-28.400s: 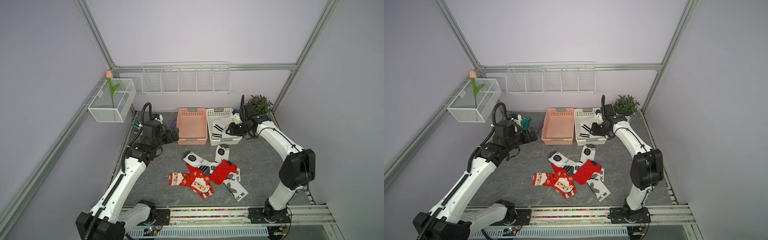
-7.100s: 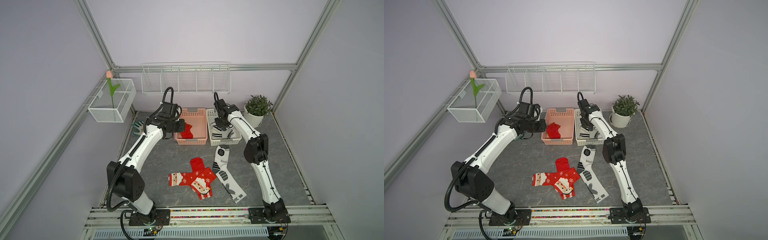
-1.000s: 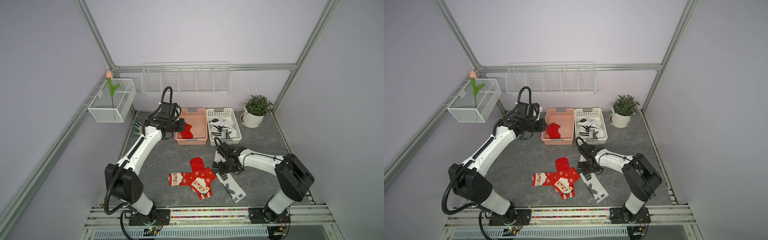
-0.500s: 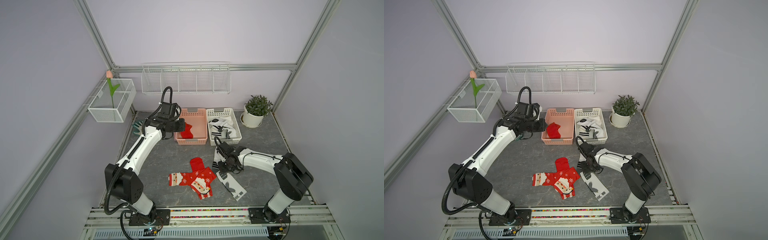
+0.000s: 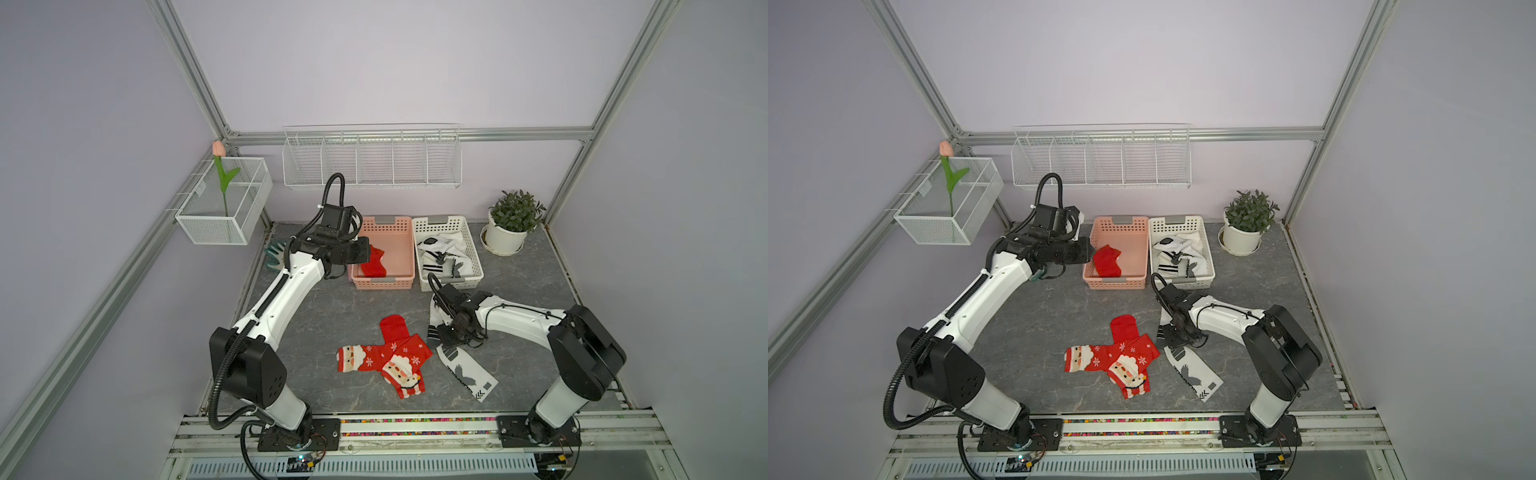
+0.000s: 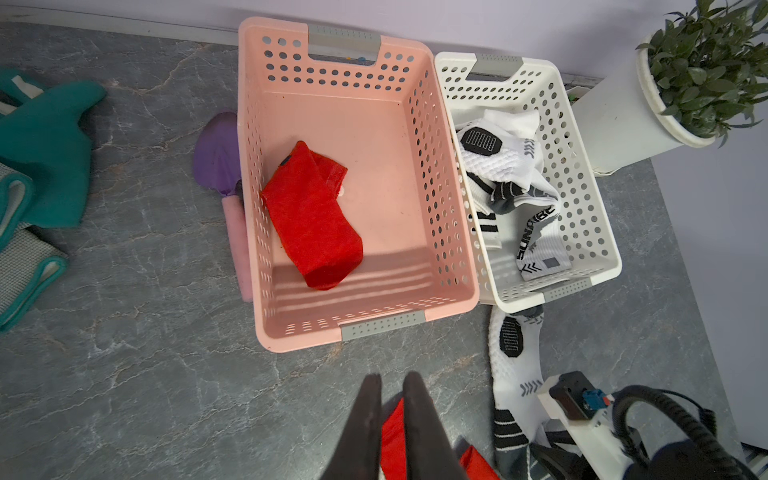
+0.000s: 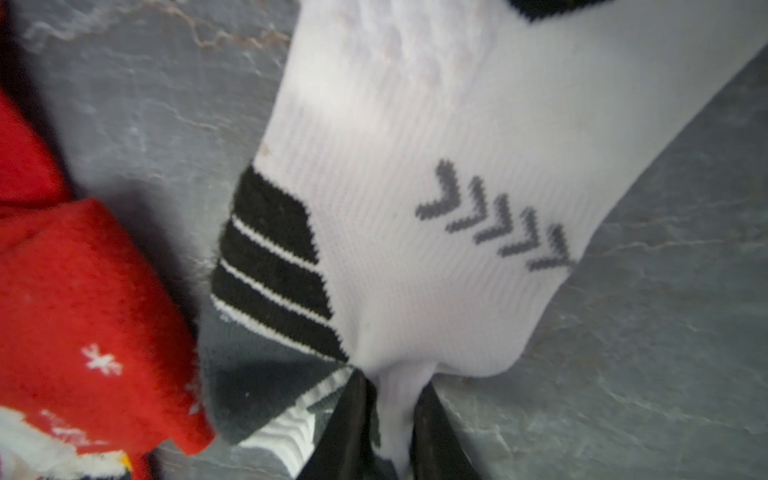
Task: Sort the socks into the basket by color
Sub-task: Pick up the sock at the center of the board.
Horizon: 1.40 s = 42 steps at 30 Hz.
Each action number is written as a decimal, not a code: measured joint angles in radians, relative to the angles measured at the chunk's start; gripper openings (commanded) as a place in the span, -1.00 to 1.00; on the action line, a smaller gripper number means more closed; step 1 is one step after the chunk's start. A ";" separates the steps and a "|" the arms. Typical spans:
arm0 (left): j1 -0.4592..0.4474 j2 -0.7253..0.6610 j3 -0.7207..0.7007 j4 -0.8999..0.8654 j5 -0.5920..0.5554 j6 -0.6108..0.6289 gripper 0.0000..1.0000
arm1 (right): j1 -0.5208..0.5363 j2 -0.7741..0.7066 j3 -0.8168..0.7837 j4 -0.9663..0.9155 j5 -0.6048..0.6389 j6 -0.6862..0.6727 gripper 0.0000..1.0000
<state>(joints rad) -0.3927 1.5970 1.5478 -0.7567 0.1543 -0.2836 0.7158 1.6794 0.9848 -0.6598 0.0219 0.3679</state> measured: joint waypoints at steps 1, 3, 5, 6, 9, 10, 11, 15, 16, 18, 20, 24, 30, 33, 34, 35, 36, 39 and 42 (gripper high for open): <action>0.000 0.000 0.000 0.000 0.000 0.000 -0.67 | -0.001 0.000 0.002 -0.006 0.002 -0.004 -0.56; 0.000 0.000 0.000 0.000 0.000 0.000 -0.67 | -0.001 0.000 0.006 -0.017 0.006 -0.010 -0.56; 0.000 0.000 0.000 0.000 0.000 0.000 -0.67 | -0.002 -0.002 0.012 -0.026 0.008 -0.018 -0.56; 0.000 0.000 0.000 0.000 0.000 0.000 -0.67 | -0.003 -0.004 0.014 -0.031 0.008 -0.022 -0.56; 0.000 0.000 0.000 0.000 0.000 0.000 -0.67 | -0.004 -0.018 0.026 -0.051 0.014 -0.033 -0.56; 0.000 0.000 0.000 0.000 0.000 0.000 -0.67 | -0.005 -0.024 0.034 -0.063 0.017 -0.038 -0.56; 0.000 0.000 0.000 0.000 0.000 0.000 -0.67 | -0.006 -0.030 0.040 -0.069 0.019 -0.042 -0.56; 0.000 0.000 0.000 0.000 0.000 0.000 -0.67 | -0.009 -0.065 0.071 -0.102 0.035 -0.063 -0.56; 0.000 0.000 0.000 0.000 0.000 0.000 -0.67 | -0.010 -0.076 0.079 -0.113 0.038 -0.069 -0.56; 0.000 0.000 0.000 0.000 0.000 0.000 -0.67 | -0.010 -0.095 0.093 -0.133 0.044 -0.078 -0.56; 0.000 0.000 0.000 0.000 0.000 0.000 -0.67 | -0.011 -0.113 0.105 -0.148 0.049 -0.085 -0.56; 0.000 0.000 0.000 0.000 0.000 0.000 -0.67 | -0.017 -0.151 0.128 -0.184 0.061 -0.095 -0.54; 0.000 0.000 0.000 0.000 0.000 0.000 -0.67 | -0.027 -0.206 0.176 -0.237 0.067 -0.111 -0.54; 0.000 0.000 0.000 0.000 0.000 0.000 -0.67 | -0.030 -0.232 0.211 -0.262 0.067 -0.121 -0.53; 0.000 0.000 0.000 0.000 0.000 0.000 -0.67 | -0.032 -0.242 0.224 -0.273 0.067 -0.126 -0.53; 0.000 0.000 0.000 0.000 0.000 0.000 -0.67 | -0.036 -0.252 0.237 -0.284 0.067 -0.131 -0.53; 0.000 0.000 0.000 0.000 0.000 0.000 -0.67 | -0.041 -0.259 0.248 -0.292 0.067 -0.135 -0.53; 0.000 0.000 0.000 0.000 0.000 0.000 -0.67 | -0.060 -0.274 0.285 -0.315 0.067 -0.147 -0.52; 0.000 0.000 0.000 0.000 0.000 0.000 -0.67 | -0.076 -0.275 0.326 -0.339 0.068 -0.164 -0.52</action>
<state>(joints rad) -0.3927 1.5970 1.5478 -0.7567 0.1543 -0.2836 0.6395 1.4048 1.3109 -0.9985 0.0898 0.2035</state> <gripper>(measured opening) 0.165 0.238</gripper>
